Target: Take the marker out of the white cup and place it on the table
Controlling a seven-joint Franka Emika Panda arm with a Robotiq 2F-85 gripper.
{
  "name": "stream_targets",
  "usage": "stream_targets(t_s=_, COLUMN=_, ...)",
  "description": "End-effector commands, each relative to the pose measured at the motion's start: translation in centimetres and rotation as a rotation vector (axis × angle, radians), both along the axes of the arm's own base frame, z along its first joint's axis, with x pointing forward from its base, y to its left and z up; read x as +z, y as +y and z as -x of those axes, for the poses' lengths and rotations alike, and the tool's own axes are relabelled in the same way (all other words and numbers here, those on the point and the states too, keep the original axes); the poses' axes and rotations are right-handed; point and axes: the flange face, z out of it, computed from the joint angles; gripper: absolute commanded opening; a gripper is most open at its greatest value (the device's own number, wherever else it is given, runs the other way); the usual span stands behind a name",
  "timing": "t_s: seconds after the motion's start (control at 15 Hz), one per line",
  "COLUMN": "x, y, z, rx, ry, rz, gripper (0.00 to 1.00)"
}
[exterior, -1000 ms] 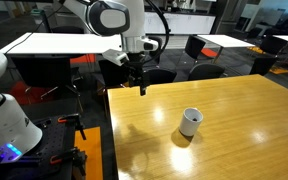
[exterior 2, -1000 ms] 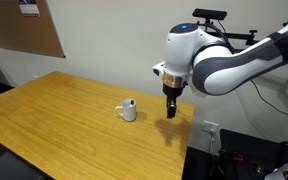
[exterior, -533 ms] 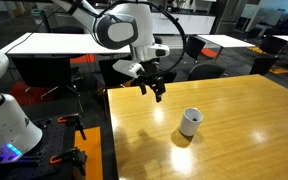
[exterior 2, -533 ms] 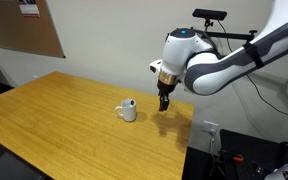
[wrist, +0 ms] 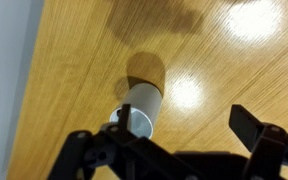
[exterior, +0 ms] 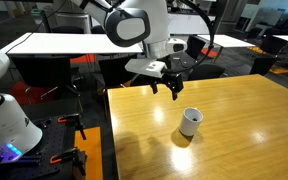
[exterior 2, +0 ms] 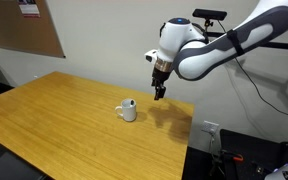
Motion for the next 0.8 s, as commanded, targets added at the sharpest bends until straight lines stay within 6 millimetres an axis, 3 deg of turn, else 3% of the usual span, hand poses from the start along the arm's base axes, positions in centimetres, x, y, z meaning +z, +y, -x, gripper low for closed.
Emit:
stream_targets(t_s=0.0, x=0.0, y=-1.3, z=-2.2, rx=0.107, ry=0.019, rz=-0.028, gripper=1.00)
stream_targets(t_s=0.73, x=-2.8, y=-2.8, z=-6.7, rx=0.246, ry=0.070, rz=0.011, gripper=1.00)
